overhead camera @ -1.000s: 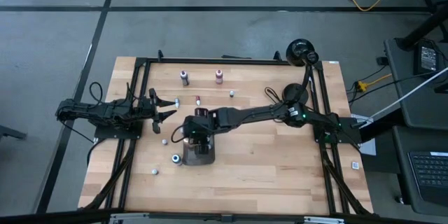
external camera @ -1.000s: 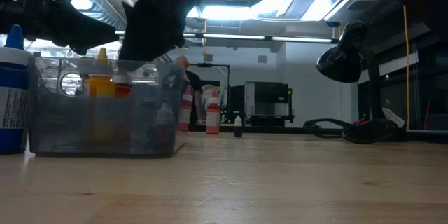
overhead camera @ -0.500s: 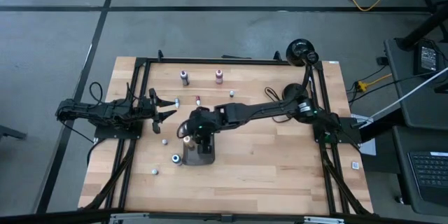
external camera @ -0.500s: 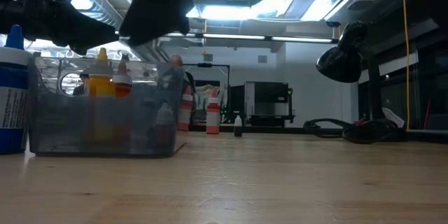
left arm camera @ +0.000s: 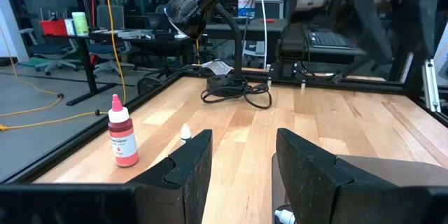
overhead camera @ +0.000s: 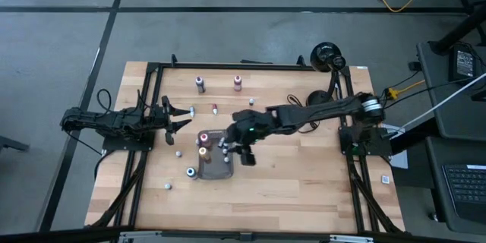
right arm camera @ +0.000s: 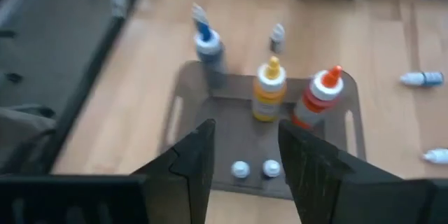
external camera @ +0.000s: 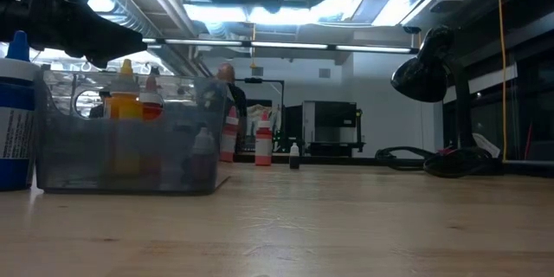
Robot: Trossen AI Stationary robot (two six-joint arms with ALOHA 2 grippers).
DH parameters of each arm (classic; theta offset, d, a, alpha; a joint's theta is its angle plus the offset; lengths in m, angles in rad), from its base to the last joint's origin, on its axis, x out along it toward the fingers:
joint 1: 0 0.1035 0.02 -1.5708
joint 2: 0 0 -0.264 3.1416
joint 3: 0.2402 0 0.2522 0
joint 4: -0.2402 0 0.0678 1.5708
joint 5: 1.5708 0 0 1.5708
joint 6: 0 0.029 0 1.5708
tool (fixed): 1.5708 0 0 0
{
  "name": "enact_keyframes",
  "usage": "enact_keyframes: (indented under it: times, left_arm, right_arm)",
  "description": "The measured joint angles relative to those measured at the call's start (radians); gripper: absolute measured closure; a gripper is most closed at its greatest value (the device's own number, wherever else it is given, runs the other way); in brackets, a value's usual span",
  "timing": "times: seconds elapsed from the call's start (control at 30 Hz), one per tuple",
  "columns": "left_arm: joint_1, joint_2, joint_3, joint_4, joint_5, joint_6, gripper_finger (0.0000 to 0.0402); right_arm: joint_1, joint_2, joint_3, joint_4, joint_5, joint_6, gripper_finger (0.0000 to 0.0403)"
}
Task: Pick & Place food coloring
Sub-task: Put the top right purple food coloring bottle into the bin
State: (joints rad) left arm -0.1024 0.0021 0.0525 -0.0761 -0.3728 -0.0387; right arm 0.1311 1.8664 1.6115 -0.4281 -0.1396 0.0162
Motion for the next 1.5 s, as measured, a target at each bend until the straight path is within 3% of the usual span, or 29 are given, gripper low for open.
enact_keyframes:
  times: [0.27,0.4,0.63,0.87,1.17,1.5]
  left_arm:
    - [0.0,0.0,0.0,0.0,0.0,0.0,0.0247]
    - [0.0,0.0,0.0,0.0,0.0,0.0,0.0247]
    - [0.0,0.0,0.0,0.0,0.005,0.0,0.0247]
    - [0.0,0.0,0.0,0.0,0.006,0.0,0.0247]
    - [0.0,0.0,0.0,0.0,0.007,0.0,0.0247]
    - [0.0,0.0,0.0,0.0,0.008,0.0,0.0247]
  right_arm:
    - [0.034,-0.195,-0.242,0.142,-0.147,0.001,0.0245]
    - [0.061,-0.278,-0.344,0.186,-0.151,0.003,0.0245]
    - [0.092,-0.463,-0.578,0.422,-0.147,0.028,0.0241]
    - [0.116,-0.61,-0.744,0.493,-0.044,0.132,0.0213]
    - [0.129,-0.838,-0.958,0.653,0.171,0.135,0.0152]
    - [0.125,-1.089,-1.187,0.734,0.239,0.035,0.0094]
